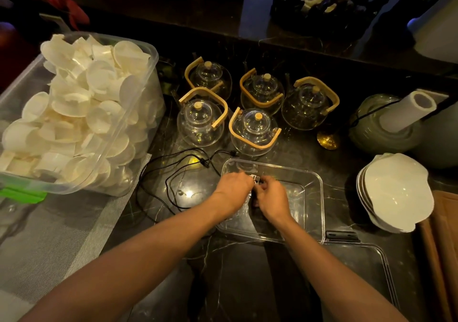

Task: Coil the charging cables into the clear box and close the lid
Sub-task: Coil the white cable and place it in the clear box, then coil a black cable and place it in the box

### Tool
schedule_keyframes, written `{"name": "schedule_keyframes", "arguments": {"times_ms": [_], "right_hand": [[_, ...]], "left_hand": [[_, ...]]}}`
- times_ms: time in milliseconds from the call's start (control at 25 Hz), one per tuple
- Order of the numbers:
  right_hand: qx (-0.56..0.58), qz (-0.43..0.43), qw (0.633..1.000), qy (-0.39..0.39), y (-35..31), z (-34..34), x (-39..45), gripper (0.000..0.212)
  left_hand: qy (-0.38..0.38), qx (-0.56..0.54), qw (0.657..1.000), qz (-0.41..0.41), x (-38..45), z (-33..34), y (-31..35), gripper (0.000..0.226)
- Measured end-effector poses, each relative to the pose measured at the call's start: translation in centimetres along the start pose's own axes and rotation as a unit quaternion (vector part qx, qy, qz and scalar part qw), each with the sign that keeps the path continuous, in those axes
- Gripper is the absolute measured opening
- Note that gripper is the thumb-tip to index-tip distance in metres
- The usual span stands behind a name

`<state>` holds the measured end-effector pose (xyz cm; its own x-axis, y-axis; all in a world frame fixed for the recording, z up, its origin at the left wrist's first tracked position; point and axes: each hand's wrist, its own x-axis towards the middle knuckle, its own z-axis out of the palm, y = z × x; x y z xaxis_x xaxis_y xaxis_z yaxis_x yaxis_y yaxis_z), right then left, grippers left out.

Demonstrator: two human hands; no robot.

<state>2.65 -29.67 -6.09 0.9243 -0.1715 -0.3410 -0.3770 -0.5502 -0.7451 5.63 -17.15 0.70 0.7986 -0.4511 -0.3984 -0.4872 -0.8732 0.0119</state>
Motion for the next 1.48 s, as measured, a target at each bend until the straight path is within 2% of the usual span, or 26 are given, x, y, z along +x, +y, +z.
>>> {"name": "schedule_keyframes", "arguments": {"times_ms": [120,200,400,520,640,800,960,1080,1200,1280,1320,1400,1480], "right_hand": [[-0.054,-0.027,0.998,-0.019,-0.6,-1.3,-0.5,0.019],[-0.111,-0.049,0.992,-0.019,-1.5,-2.6,-1.0,0.028],[-0.206,-0.136,0.969,-0.031,-5.3,-5.2,-2.4,0.029],[-0.218,-0.210,0.953,-0.023,-8.3,-4.8,-3.5,0.037],[-0.241,-0.295,0.924,-0.043,-10.7,-2.5,-4.7,0.042],[-0.355,-0.354,0.860,-0.093,-12.0,1.7,-5.8,0.046],[-0.521,-0.333,0.771,-0.151,-12.0,5.1,-6.8,0.041],[-0.608,-0.307,0.707,-0.188,-12.3,6.6,-7.8,0.034],[-0.650,-0.282,0.675,-0.207,-12.6,7.6,-8.3,0.030],[-0.641,-0.289,0.680,-0.207,-12.6,7.7,-8.3,0.027],[-0.624,-0.297,0.694,-0.203,-12.6,7.5,-8.3,0.025],[-0.548,-0.311,0.754,-0.188,-12.8,6.7,-7.9,0.021],[-0.417,-0.326,0.834,-0.153,-13.2,5.2,-7.6,0.019]], "left_hand": [[0.047,-0.047,0.998,0.017,-0.7,-0.2,-0.6,0.027],[0.102,-0.107,0.989,0.022,-1.4,-0.3,-1.4,0.028],[0.200,-0.284,0.937,-0.036,-4.2,-2.3,-5.0,0.039],[0.211,-0.307,0.924,-0.086,-6.4,-1.6,-8.1,0.050],[0.181,-0.305,0.926,-0.125,-8.8,0.7,-9.6,0.054],[0.138,-0.315,0.926,-0.155,-11.2,4.9,-9.8,0.057],[0.094,-0.283,0.937,-0.183,-12.8,8.2,-9.8,0.067],[0.088,-0.287,0.940,-0.160,-13.5,9.9,-9.8,0.064],[0.094,-0.308,0.934,-0.158,-13.8,11.0,-10.0,0.064],[0.103,-0.318,0.929,-0.160,-13.8,11.2,-10.0,0.063],[0.109,-0.326,0.926,-0.159,-13.7,11.1,-10.0,0.063],[0.110,-0.344,0.920,-0.153,-13.8,10.1,-10.0,0.062],[0.104,-0.357,0.916,-0.153,-13.8,8.9,-10.3,0.058]]}}
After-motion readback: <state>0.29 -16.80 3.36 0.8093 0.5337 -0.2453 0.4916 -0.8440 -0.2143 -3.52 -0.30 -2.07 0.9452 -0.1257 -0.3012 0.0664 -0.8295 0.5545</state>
